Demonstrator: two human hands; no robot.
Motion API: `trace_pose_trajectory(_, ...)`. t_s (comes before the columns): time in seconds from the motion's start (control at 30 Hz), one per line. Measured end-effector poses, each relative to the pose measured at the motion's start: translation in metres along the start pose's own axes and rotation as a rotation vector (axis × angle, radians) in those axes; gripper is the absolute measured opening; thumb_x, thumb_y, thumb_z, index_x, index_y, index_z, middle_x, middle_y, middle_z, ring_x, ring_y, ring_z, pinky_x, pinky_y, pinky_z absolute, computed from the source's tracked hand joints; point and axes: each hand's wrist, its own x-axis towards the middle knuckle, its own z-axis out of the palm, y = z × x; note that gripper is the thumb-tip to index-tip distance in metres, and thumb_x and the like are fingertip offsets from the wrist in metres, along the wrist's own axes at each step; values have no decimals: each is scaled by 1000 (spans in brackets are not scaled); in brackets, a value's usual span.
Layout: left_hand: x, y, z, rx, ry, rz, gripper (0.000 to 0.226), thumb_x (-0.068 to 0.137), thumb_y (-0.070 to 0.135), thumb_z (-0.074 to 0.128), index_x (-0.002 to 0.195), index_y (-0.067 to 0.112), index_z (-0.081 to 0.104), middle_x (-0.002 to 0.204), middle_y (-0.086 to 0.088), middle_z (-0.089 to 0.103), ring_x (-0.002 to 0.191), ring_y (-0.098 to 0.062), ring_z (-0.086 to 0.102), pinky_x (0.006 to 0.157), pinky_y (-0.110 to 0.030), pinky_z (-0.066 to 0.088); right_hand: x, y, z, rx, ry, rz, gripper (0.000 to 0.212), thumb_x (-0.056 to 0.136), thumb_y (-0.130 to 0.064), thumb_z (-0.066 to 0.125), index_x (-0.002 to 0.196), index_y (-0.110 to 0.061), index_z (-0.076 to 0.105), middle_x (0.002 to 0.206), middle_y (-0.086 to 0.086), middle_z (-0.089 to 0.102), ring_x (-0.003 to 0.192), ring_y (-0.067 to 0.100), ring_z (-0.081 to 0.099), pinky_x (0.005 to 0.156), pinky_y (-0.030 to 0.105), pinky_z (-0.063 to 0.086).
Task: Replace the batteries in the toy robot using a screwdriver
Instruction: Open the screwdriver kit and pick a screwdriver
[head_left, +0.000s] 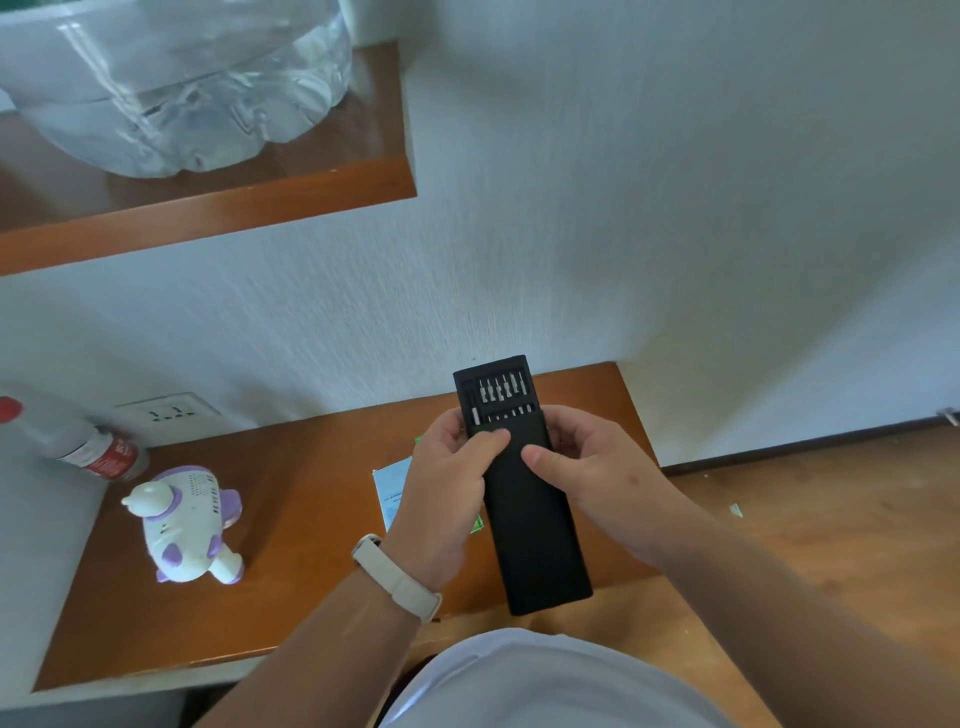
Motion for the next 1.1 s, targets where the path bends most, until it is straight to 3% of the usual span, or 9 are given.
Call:
trace_pose_trajectory(0.13, 7, 4, 2, -32, 52, -20, 21, 101, 37, 54, 108, 24, 70, 95, 7, 77, 90, -11, 74, 69, -26, 59, 3, 5, 3, -3, 40, 38, 22, 92, -46, 59, 111, -35, 63, 99, -15, 71, 97, 5, 68, 84, 34, 61)
trace_pose_trajectory(0.23, 12, 9, 0, -48, 77, 1, 20, 102, 34, 53, 106, 24, 69, 94, 9, 77, 89, -9, 74, 63, -20, 58, 3, 10, 3, -13, 68, 110, 40, 82, -62, 57, 101, -28, 63, 94, -10, 72, 92, 9, 70, 83, 39, 62)
trace_pose_trajectory(0.37, 17, 14, -4, -67, 108, 24, 20, 103, 32, 52, 110, 21, 68, 98, 5, 77, 92, -12, 74, 63, -21, 58, 6, 23, 4, -185, 66, 196, 54, 86, -67, 54, 91, -14, 64, 91, 3, 70, 89, 17, 69, 83, 44, 61)
trace_pose_trajectory(0.47, 19, 15, -8, -87, 145, 50, 19, 103, 31, 53, 111, 21, 66, 100, 5, 77, 94, -14, 73, 63, -19, 57, 7, 29, 7, -125, -4, 283, 59, 77, -73, 57, 94, -18, 67, 90, 2, 72, 88, 18, 72, 75, 36, 63)
trace_pose_trajectory(0.63, 21, 14, -17, -145, 181, 37, 22, 105, 31, 49, 116, 19, 64, 104, 4, 77, 98, -18, 73, 63, -24, 59, 6, 37, 9, -35, 17, 214, 42, 82, -60, 64, 87, -19, 66, 83, -7, 71, 89, 12, 71, 70, 27, 61)
trace_pose_trajectory(0.73, 17, 3, -24, -216, 212, 13, 23, 106, 29, 47, 117, 18, 64, 103, 4, 77, 96, -18, 74, 64, -27, 60, 2, 40, 9, -35, 13, 140, 41, 81, -62, 60, 88, -21, 64, 81, -10, 68, 89, 11, 69, 68, 22, 57)
trace_pose_trajectory(1.1, 22, -32, -27, -416, 273, -166, 21, 104, 25, 51, 110, 15, 68, 97, -3, 79, 89, -23, 76, 63, -36, 62, -5, 60, 9, -98, -40, 167, 32, 91, -55, 54, 87, -25, 61, 80, -12, 66, 89, 12, 67, 72, 24, 58)
